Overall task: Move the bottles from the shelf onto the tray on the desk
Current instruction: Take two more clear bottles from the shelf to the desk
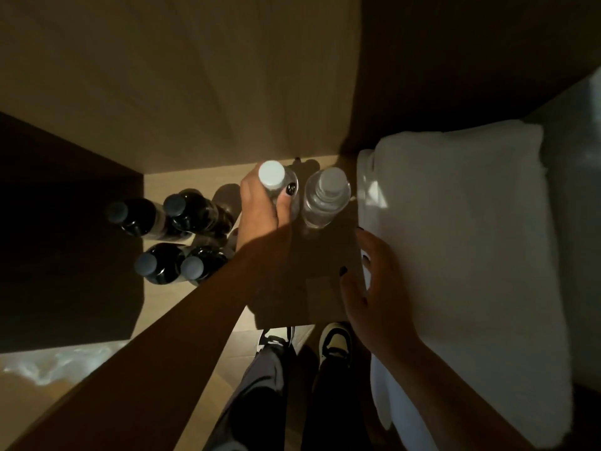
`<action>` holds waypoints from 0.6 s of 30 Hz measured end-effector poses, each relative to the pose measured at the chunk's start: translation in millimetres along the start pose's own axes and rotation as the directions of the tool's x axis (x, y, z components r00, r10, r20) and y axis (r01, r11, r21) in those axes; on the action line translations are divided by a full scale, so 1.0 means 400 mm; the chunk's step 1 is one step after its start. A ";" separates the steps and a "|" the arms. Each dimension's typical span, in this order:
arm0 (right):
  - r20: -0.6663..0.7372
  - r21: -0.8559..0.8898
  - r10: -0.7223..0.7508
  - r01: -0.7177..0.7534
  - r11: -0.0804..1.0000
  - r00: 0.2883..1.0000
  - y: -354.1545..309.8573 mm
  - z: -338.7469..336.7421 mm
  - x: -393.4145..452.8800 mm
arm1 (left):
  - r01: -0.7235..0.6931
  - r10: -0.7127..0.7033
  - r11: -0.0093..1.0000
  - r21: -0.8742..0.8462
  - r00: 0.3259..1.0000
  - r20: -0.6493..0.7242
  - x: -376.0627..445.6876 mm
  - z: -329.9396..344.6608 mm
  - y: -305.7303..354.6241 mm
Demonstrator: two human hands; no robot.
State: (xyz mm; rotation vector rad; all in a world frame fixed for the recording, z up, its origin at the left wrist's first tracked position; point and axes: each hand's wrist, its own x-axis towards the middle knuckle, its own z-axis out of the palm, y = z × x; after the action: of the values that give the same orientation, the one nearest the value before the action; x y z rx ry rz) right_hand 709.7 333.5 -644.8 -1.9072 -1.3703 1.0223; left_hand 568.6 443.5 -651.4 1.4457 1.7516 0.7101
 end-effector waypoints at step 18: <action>0.106 0.173 -0.227 0.207 0.963 0.968 -0.225 0.015 -0.036 | -0.159 0.113 0.925 -0.346 0.982 -0.150 -0.064 -0.243 0.092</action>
State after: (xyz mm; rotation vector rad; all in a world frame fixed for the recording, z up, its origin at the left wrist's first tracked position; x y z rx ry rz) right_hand 655.7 348.0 -572.5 -1.5596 -1.4823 1.1199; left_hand 511.6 430.2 -561.7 1.2993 1.5238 1.1543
